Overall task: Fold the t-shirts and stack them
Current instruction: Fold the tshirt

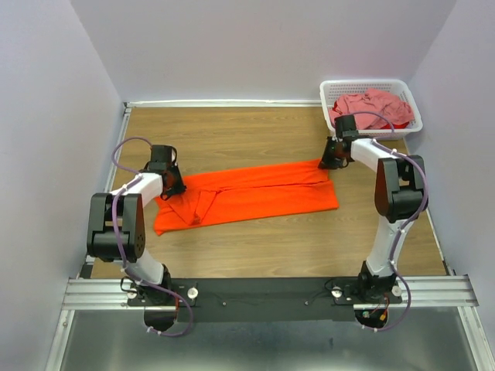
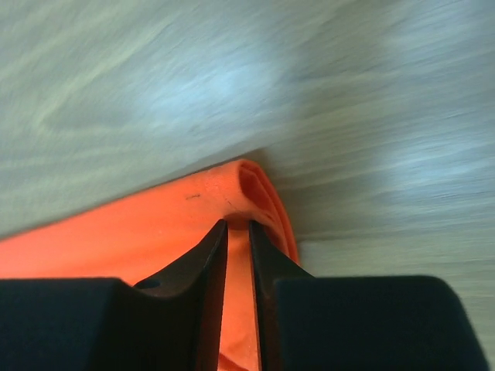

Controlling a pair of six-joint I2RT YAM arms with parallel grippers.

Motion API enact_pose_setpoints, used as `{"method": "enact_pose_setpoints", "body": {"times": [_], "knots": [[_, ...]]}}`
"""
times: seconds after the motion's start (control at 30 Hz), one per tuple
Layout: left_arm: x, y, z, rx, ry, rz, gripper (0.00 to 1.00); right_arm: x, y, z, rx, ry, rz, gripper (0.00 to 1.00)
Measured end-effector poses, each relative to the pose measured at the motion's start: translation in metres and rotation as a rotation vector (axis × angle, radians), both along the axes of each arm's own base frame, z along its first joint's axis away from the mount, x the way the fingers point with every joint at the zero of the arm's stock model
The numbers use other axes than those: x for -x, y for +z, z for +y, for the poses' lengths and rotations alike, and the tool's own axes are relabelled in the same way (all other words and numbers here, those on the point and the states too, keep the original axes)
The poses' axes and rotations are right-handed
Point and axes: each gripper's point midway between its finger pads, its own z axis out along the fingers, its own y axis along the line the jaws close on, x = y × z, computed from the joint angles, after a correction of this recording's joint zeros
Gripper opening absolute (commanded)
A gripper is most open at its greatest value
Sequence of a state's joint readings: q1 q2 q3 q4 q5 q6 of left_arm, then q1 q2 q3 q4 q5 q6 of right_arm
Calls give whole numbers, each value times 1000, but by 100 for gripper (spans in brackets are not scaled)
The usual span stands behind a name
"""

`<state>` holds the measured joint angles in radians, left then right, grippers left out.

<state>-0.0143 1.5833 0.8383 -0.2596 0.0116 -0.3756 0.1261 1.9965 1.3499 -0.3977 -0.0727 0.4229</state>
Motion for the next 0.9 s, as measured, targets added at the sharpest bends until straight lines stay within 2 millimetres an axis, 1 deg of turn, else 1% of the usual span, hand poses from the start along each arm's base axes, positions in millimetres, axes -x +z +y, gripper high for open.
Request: {"method": "enact_pose_setpoints", "body": {"times": [0.13, 0.27, 0.3, 0.4, 0.47, 0.5, 0.53, 0.57, 0.67, 0.73, 0.77, 0.83, 0.9], "knots": [[-21, 2, -13, 48, -39, -24, 29, -11, 0, -26, 13, -88, -15, 27], [-33, 7, -21, 71, -69, -42, 30, -18, 1, -44, 50, -136, -28, 28], [-36, 10, -21, 71, -75, -49, 30, -19, 1, -51, 73, -152, -32, 29], [-46, 20, -21, 64, -86, -77, 30, -23, 3, -69, 123, -177, -42, 40], [-54, 29, -22, 57, -101, -104, 30, -23, 4, -74, 137, -177, -43, 46], [-56, 35, -23, 52, -113, -120, 30, -23, 4, -77, 142, -174, -43, 53], [-57, 39, -26, 46, -132, -133, 30, -23, 5, -77, 142, -167, -42, 57], [-57, 45, -30, 44, -151, -148, 30, -23, 6, -76, 136, -155, -43, 63], [-54, 61, -51, 41, -235, -198, 31, -21, 15, -67, 95, -116, -51, 73], [-48, 69, -70, 42, -302, -227, 31, -21, 29, -60, 71, -89, -78, 76], [-43, 71, -80, 45, -337, -236, 31, -20, 40, -54, 54, -70, -99, 78], [-36, 71, -98, 52, -397, -243, 31, -19, 62, -42, 26, -31, -146, 79], [-29, 68, -115, 65, -453, -243, 31, -17, 79, -31, 5, 6, -182, 79]]}}
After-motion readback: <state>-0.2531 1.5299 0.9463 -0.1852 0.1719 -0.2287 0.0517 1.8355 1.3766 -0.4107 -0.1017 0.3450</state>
